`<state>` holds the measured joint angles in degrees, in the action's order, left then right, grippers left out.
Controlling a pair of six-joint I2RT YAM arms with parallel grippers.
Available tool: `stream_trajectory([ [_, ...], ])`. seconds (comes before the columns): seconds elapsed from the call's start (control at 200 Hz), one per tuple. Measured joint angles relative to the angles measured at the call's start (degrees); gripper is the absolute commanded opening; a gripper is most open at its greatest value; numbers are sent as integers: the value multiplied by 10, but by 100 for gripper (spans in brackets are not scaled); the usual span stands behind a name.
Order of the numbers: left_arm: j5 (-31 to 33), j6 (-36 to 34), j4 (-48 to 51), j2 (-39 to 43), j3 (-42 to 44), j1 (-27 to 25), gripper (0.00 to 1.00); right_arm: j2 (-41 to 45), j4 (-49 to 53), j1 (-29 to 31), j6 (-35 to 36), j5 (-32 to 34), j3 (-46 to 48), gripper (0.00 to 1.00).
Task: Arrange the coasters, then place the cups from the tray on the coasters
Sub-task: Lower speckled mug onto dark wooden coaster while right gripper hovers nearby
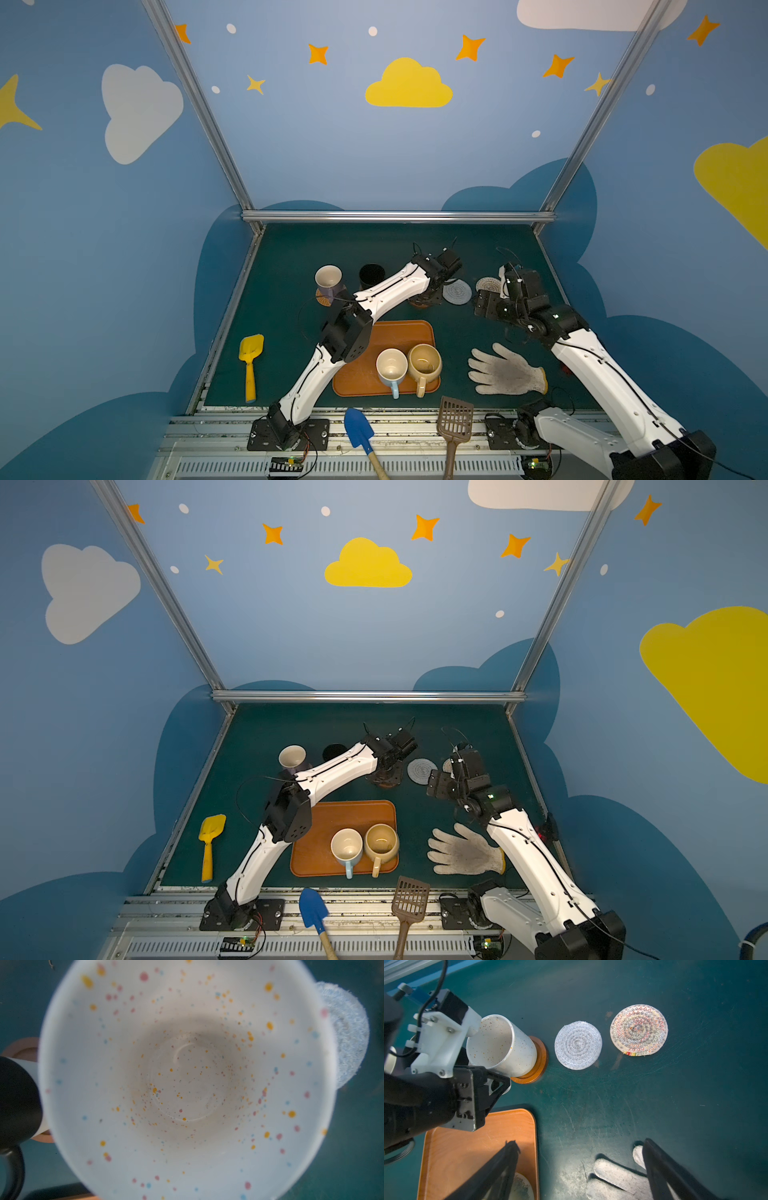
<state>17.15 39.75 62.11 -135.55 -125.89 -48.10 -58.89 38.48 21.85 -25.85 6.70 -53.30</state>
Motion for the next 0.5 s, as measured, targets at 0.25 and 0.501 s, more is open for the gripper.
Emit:
stream_trajectory([
  [0.25, -7, 20, -21, 1, 16, 2, 8, 0, 4, -4, 6, -2, 0, 93],
  [0.501, -11, 21, -24, 1, 15, 2, 23, 0, 3, -5, 7, -6, 0, 93],
])
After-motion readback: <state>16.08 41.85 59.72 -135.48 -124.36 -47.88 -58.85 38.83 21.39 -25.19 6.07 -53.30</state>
